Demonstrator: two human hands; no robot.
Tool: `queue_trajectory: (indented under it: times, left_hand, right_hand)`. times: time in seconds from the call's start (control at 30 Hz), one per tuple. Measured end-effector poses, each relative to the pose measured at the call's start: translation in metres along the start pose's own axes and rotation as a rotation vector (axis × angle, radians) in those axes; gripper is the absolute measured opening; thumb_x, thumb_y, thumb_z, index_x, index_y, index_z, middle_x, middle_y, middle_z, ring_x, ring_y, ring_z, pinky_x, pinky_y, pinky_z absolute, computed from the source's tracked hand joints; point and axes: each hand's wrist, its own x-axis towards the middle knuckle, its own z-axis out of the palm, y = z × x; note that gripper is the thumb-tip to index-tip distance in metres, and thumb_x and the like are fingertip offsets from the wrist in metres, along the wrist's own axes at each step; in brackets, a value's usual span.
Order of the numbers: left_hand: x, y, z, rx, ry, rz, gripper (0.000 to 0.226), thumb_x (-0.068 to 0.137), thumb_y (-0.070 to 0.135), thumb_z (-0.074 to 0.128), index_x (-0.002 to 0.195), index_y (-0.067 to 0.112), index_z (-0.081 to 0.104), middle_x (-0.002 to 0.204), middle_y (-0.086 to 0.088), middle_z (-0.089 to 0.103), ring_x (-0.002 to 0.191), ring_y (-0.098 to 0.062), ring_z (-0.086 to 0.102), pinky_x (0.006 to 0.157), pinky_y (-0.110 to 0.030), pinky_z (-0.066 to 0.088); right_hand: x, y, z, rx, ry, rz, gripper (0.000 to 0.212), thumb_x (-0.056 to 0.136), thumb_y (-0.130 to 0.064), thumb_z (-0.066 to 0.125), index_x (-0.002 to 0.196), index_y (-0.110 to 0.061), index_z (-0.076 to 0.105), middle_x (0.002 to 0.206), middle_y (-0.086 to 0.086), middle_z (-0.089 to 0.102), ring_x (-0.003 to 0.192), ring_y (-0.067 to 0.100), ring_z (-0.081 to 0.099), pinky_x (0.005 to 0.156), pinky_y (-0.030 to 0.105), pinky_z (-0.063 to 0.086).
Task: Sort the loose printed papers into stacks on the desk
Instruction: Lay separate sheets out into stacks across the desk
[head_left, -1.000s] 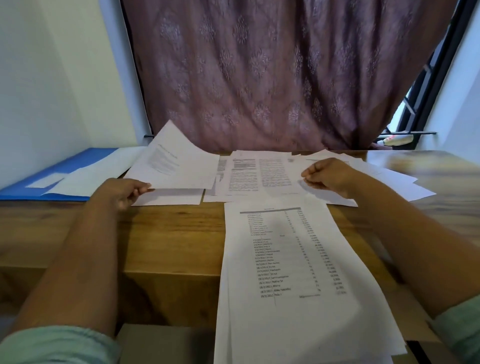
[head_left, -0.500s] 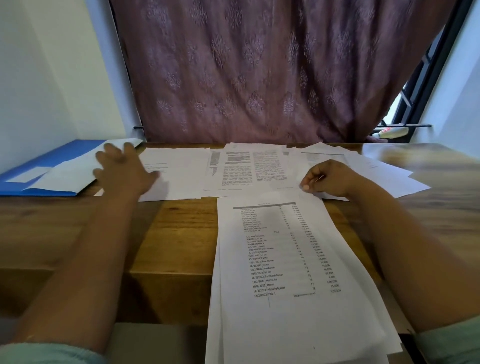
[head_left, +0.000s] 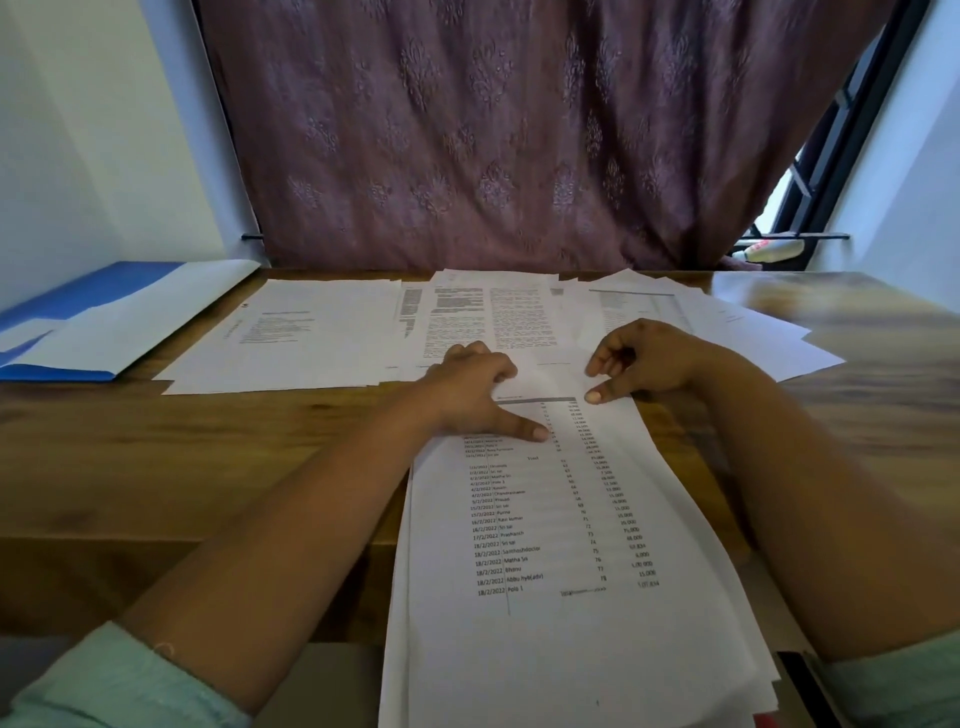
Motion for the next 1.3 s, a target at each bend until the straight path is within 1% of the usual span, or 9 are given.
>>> queue_trajectory:
  times: [0.3, 0.47, 0.53, 0.67, 0.8, 0.93, 1.03, 1.17, 1.3]
  left_hand:
    - [0.003, -0.006, 0.003, -0.051, 0.024, -0.005, 0.083, 0.058, 0.074, 0.075, 0.127, 0.037, 0.047, 0.123, 0.009, 0.044, 0.115, -0.012, 0.037, 0.086, -0.033, 0.039]
    - [0.002, -0.006, 0.003, -0.058, 0.027, -0.002, 0.079, 0.061, 0.071, 0.076, 0.125, 0.037, 0.047, 0.124, 0.009, 0.043, 0.116, -0.012, 0.037, 0.09, -0.035, 0.04]
    - [0.002, -0.006, 0.002, -0.068, 0.018, -0.006, 0.077, 0.062, 0.068, 0.077, 0.125, 0.036, 0.047, 0.126, 0.009, 0.041, 0.117, -0.012, 0.034, 0.09, -0.034, 0.038]
    - [0.003, -0.005, 0.002, -0.087, 0.023, -0.005, 0.071, 0.062, 0.066, 0.078, 0.119, 0.035, 0.048, 0.126, 0.009, 0.041, 0.116, -0.011, 0.033, 0.087, -0.033, 0.037]
    - [0.001, -0.006, 0.004, -0.122, 0.047, -0.007, 0.086, 0.06, 0.065, 0.08, 0.13, 0.035, 0.039, 0.123, 0.01, 0.042, 0.118, -0.012, 0.037, 0.096, -0.037, 0.044]
    - [0.0, -0.006, 0.004, -0.056, 0.106, 0.012, 0.103, 0.055, 0.07, 0.079, 0.14, 0.036, 0.034, 0.13, 0.011, 0.036, 0.122, -0.01, 0.028, 0.096, -0.038, 0.037]
    - [-0.003, -0.004, 0.002, -0.007, 0.145, 0.053, 0.096, 0.054, 0.074, 0.076, 0.134, 0.038, 0.038, 0.128, 0.012, 0.036, 0.116, -0.008, 0.024, 0.096, -0.04, 0.03]
    - [-0.003, -0.002, 0.001, 0.02, 0.185, 0.071, 0.089, 0.054, 0.075, 0.075, 0.126, 0.037, 0.039, 0.124, 0.013, 0.039, 0.112, -0.007, 0.025, 0.094, -0.039, 0.03]
    - [-0.006, 0.001, 0.0, 0.023, 0.203, 0.071, 0.089, 0.056, 0.072, 0.078, 0.126, 0.035, 0.036, 0.116, 0.015, 0.035, 0.109, -0.007, 0.025, 0.091, -0.037, 0.03]
  right_hand:
    - [0.0, -0.002, -0.002, -0.031, -0.061, 0.032, 0.038, 0.074, -0.04, 0.081, 0.106, -0.025, 0.068, 0.11, -0.006, 0.055, 0.099, 0.013, 0.052, 0.084, 0.025, 0.043]
    - [0.0, -0.002, -0.001, -0.036, -0.084, 0.035, 0.024, 0.076, -0.041, 0.079, 0.094, -0.028, 0.07, 0.11, -0.007, 0.054, 0.102, 0.016, 0.051, 0.092, 0.032, 0.046]
    - [0.0, -0.001, 0.0, -0.035, -0.088, 0.027, 0.02, 0.076, -0.041, 0.079, 0.089, -0.028, 0.07, 0.108, -0.009, 0.055, 0.098, 0.015, 0.052, 0.089, 0.031, 0.046]
    - [-0.002, -0.003, 0.001, 0.01, -0.026, -0.044, 0.035, 0.074, -0.034, 0.083, 0.103, -0.03, 0.063, 0.103, -0.009, 0.056, 0.091, 0.013, 0.054, 0.075, 0.02, 0.044]
    - [-0.004, -0.005, -0.001, 0.069, 0.055, -0.096, 0.028, 0.076, -0.021, 0.082, 0.098, -0.027, 0.064, 0.096, -0.004, 0.064, 0.086, 0.016, 0.059, 0.072, 0.019, 0.046]
    - [-0.011, -0.004, -0.01, 0.36, 0.063, -0.089, 0.014, 0.086, -0.01, 0.071, 0.099, -0.016, 0.071, 0.096, 0.002, 0.072, 0.092, 0.021, 0.069, 0.083, 0.028, 0.057]
    - [-0.016, -0.006, -0.013, 0.551, 0.012, -0.088, 0.013, 0.091, -0.007, 0.063, 0.1, -0.014, 0.068, 0.098, 0.003, 0.073, 0.092, 0.019, 0.071, 0.081, 0.027, 0.058]
    - [-0.018, -0.009, -0.015, 0.653, -0.041, -0.096, 0.013, 0.093, -0.007, 0.058, 0.101, -0.014, 0.066, 0.097, 0.001, 0.074, 0.093, 0.017, 0.071, 0.085, 0.029, 0.057]
    - [-0.019, -0.01, -0.016, 0.718, -0.08, -0.114, 0.013, 0.094, -0.007, 0.056, 0.102, -0.012, 0.064, 0.094, -0.002, 0.074, 0.09, 0.013, 0.071, 0.078, 0.025, 0.059]
